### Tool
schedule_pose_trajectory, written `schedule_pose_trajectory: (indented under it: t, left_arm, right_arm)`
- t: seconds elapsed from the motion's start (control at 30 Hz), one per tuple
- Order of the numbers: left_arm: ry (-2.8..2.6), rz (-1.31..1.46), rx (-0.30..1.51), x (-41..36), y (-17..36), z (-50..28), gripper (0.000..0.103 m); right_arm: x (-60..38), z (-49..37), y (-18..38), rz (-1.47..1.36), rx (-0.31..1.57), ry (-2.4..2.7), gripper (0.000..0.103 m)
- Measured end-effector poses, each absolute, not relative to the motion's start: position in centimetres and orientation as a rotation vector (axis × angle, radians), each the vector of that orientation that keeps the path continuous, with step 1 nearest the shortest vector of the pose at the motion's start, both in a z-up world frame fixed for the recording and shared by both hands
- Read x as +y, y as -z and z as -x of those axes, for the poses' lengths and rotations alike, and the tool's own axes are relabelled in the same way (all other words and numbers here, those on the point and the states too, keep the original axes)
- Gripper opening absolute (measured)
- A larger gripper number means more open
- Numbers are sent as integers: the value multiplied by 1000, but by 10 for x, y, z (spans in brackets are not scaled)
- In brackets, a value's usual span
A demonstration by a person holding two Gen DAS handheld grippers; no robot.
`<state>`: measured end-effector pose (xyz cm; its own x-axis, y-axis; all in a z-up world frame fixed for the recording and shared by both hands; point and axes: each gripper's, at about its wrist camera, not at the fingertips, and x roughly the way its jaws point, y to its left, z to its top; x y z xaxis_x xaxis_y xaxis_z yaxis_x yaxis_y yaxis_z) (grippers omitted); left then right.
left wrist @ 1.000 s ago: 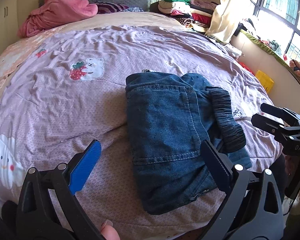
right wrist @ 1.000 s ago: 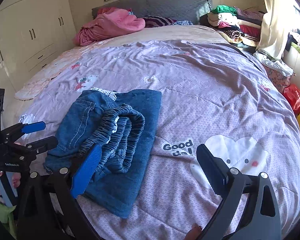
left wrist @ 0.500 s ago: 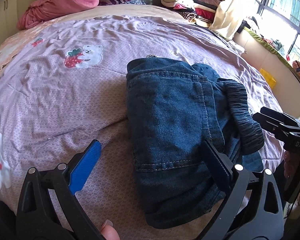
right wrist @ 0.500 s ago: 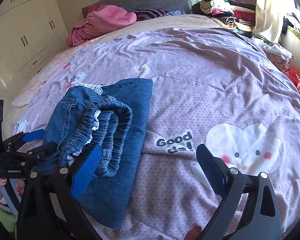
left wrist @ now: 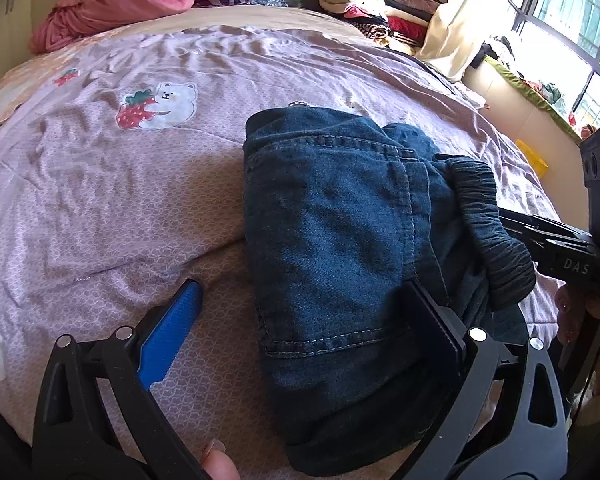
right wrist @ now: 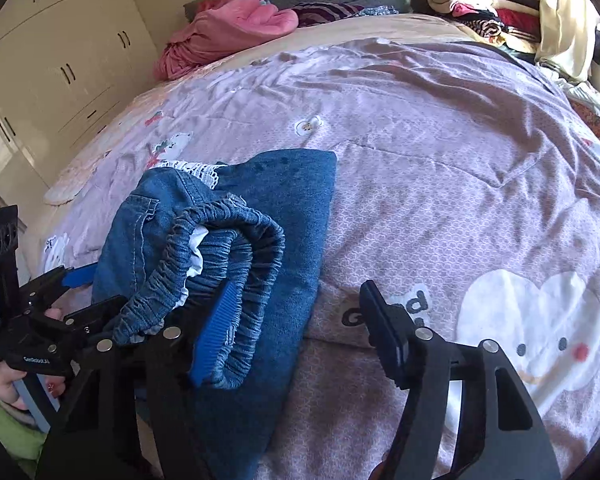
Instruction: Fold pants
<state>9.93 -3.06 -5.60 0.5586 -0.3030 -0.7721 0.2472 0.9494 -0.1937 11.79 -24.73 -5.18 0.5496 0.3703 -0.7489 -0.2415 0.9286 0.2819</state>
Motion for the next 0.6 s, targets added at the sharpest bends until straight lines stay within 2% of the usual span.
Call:
schedule_pose_trajectory:
  t: [0.13,0.37,0.47,0.53,0.6]
  left_arm:
    - [333,69,924,-31,57,-101,93]
    - [351,79,925,-34,57,-104,85]
    - [364,84,926,-36,57,-104,78]
    - [371,79,927,-38,56,-105,74]
    - [373,76,928,-41,56,-106,70]
  right_arm:
    - [-250,-127,56,-197,921,-415,61]
    - [-246,-140,60,-197,910,-489,60]
    - [-245,-143,64,-237,906,-531,47]
    - [-244,-141,65,-259,892,-549,33]
    - [-242,-137,63,-260,876,-554,29]
